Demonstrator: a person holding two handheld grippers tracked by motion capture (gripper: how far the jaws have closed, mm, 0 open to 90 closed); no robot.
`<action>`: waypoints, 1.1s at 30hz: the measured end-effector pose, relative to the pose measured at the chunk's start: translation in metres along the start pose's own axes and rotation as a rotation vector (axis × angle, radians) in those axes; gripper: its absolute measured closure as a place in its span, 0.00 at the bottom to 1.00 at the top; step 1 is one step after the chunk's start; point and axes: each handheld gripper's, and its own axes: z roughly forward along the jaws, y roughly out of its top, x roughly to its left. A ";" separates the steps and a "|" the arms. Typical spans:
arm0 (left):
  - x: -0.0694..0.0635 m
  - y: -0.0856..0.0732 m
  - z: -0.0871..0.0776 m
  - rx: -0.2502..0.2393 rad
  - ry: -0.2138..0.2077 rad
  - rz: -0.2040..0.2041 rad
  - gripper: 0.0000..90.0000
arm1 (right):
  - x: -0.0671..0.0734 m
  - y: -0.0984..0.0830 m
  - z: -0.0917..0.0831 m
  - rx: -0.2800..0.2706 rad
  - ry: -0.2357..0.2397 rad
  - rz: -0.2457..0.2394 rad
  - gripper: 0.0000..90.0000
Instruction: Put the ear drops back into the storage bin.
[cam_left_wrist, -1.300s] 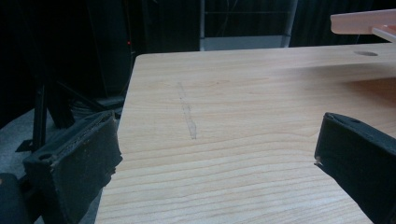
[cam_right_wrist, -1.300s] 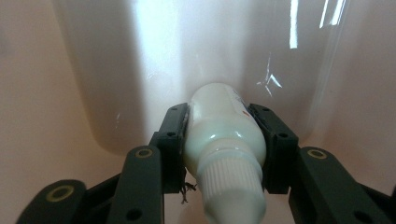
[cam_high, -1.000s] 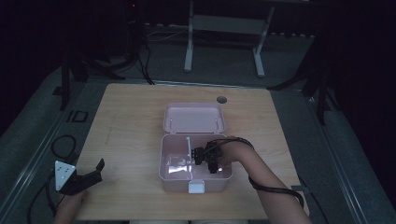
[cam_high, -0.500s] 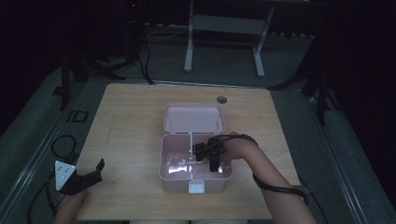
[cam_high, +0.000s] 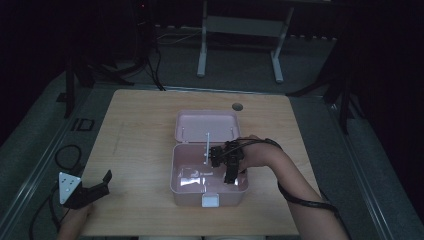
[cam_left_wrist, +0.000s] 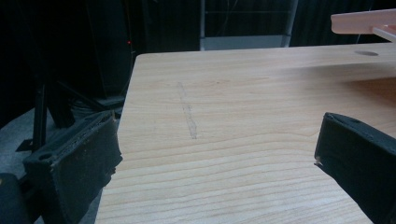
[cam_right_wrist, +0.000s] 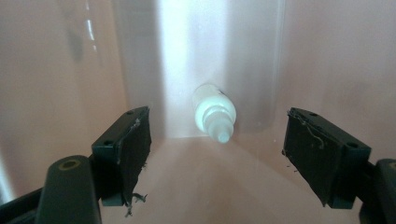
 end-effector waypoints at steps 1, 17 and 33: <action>0.000 0.000 0.000 0.000 0.000 0.000 0.00 | 0.000 -0.001 -0.002 -0.003 0.000 0.003 0.24; 0.000 0.000 0.000 -0.001 0.001 0.004 0.00 | 0.005 -0.029 -0.040 -0.114 -0.078 0.042 0.22; 0.000 0.000 0.000 -0.002 0.003 0.002 0.00 | 0.003 -0.081 -0.057 -0.187 -0.115 0.136 0.22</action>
